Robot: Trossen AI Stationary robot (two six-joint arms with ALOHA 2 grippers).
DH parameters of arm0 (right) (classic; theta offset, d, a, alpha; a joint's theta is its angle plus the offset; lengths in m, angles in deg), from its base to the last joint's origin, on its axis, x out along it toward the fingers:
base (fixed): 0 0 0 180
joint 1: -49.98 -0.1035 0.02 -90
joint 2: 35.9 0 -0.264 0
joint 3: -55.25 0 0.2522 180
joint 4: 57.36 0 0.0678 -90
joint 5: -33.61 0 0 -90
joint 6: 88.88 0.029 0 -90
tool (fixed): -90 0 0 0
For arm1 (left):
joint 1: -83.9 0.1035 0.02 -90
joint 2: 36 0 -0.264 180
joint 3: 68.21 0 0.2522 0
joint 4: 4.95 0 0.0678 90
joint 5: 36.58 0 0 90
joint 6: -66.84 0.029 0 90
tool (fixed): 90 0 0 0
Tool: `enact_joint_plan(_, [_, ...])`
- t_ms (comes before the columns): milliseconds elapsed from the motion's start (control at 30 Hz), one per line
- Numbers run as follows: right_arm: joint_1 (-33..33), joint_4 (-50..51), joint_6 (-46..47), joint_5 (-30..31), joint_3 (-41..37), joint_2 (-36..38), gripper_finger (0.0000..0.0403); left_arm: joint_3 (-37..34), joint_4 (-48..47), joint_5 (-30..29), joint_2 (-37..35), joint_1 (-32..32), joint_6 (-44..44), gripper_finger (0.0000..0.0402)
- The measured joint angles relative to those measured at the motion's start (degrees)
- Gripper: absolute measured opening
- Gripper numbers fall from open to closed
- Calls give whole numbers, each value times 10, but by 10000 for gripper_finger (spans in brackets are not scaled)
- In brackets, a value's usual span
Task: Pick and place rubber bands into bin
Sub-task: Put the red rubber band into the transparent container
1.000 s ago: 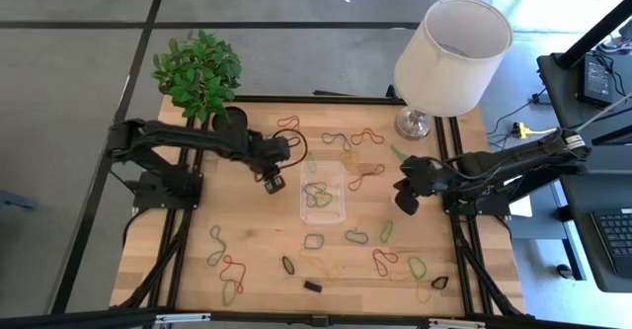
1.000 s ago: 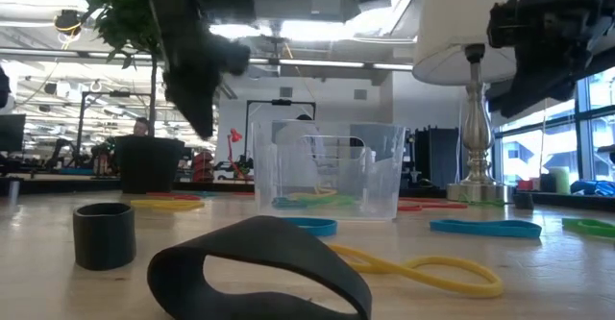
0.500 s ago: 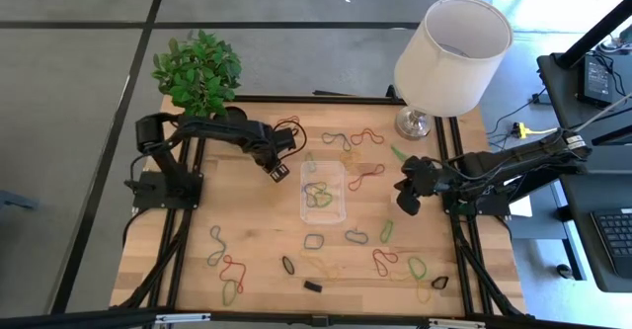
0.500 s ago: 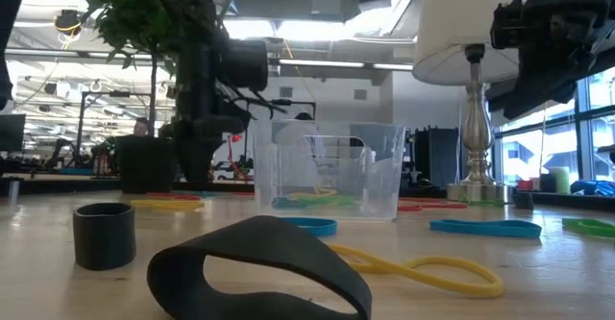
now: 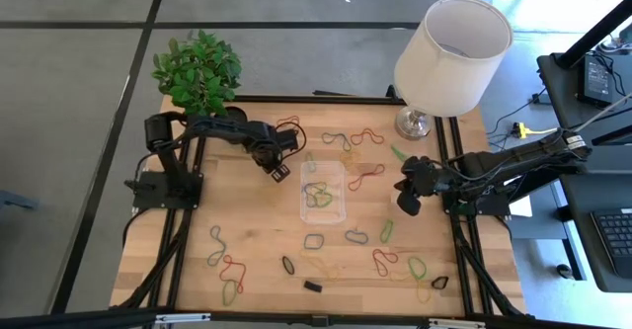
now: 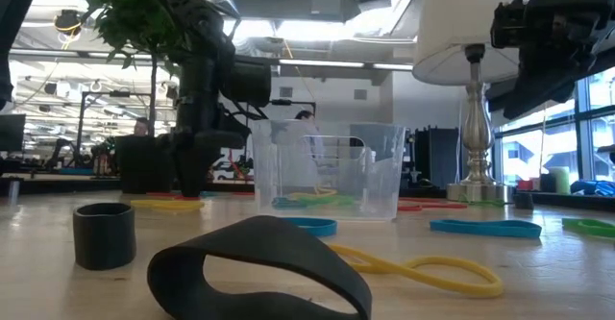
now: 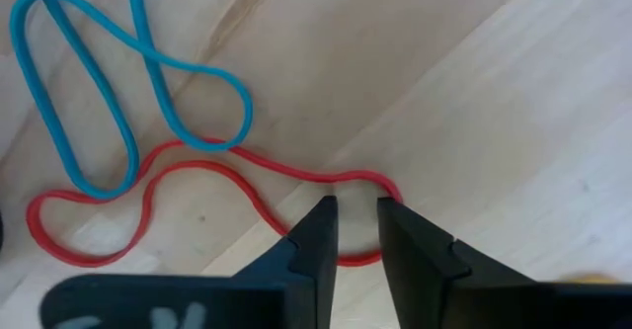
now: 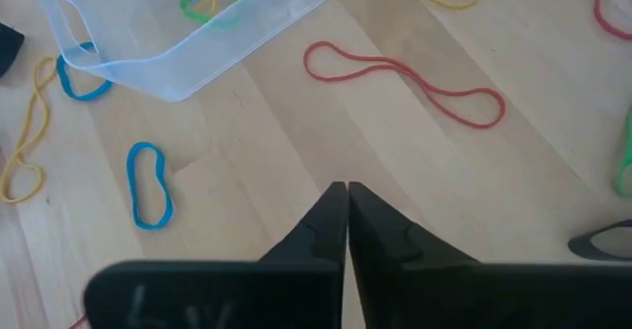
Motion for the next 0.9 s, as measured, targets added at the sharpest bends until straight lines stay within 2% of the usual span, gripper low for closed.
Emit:
enact_joint_plan(267, [0, -1, -12, 0, 0, 0, 11, 5, -3, -1, -1, 1, -2, 64])
enact_joint_plan(700, [0, -3, -8, 0, 0, 0, 18, 67, -38, -9, -18, 2, 39, 64])
enact_joint_plan(900, [0, -7, -9, 0, 0, 0, 18, 66, -45, -1, -19, 2, 34, 94])
